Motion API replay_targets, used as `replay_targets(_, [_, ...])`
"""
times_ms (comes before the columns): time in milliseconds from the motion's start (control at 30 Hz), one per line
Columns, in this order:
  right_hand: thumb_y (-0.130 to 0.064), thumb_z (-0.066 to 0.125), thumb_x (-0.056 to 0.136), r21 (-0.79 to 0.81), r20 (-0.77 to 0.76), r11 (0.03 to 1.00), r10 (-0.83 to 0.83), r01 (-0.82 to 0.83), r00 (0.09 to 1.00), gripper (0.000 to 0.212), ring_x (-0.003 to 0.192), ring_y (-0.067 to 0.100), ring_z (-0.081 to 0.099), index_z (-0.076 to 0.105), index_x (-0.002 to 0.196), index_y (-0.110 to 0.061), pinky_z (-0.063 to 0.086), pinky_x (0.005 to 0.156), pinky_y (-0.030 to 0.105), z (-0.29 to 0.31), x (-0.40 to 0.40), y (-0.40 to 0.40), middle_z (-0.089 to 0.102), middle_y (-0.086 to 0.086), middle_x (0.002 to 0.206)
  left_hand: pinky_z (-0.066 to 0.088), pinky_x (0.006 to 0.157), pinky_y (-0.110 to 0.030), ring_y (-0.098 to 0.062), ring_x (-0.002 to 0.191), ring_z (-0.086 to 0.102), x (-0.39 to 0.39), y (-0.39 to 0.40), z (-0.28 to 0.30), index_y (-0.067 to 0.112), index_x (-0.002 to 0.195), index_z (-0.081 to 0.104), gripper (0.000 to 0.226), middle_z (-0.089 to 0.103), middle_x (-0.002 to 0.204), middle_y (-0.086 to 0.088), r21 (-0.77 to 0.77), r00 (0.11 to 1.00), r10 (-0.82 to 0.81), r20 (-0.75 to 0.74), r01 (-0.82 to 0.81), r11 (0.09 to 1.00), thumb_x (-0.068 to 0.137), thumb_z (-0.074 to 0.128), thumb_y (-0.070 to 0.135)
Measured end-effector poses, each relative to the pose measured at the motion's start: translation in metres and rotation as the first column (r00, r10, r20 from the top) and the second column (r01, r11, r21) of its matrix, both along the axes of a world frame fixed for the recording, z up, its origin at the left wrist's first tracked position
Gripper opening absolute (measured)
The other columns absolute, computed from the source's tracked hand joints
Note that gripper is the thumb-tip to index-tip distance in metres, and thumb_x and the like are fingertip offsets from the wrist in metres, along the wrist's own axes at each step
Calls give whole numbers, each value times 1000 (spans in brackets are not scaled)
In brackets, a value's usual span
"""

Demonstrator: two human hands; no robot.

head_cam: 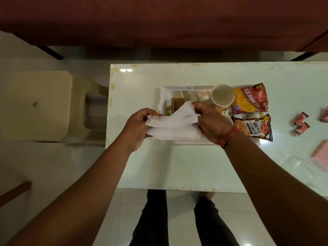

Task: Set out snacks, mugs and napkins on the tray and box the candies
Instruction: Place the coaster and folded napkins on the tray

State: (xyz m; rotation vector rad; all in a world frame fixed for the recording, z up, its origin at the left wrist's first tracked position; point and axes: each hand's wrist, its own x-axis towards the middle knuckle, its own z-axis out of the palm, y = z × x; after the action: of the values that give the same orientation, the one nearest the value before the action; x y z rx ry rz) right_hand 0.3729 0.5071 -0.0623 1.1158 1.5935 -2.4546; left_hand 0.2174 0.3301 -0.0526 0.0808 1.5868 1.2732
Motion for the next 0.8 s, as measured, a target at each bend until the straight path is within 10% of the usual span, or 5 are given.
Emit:
replay_targets(167, [-5,72,73,25,-59,1000,14,-12,998,19,71,13,59,62,85,-15,47,55,25,5,0,-6,64,-2,81,45,75,-37,-29,100,68,-4,-1,-1,19,63,64,45,74,108,-7,4,999,47,6,-47,999,83,41,-14])
replay_targets(500, [20,49,87,-65,-161,998,-6,-4,987,42,90,20,60,67,72,-16,48,74,36,6,5,-10,63,-1,94,41,56,-24,-24,81,66,-18,3,-2,19,59,64,52,75,103,-4,-44,991,111,-73,-115,992,77,32,-18])
replay_targets(800, [6,61,89,-91,159,883,-444,461,882,27,81,20,59,54,72,-13,50,71,37,-11,5,-48,60,10,85,51,67,-29,-24,88,65,-36,46,1,16,70,71,32,73,95,-3,-168,978,-198,-63,185,968,85,52,-6])
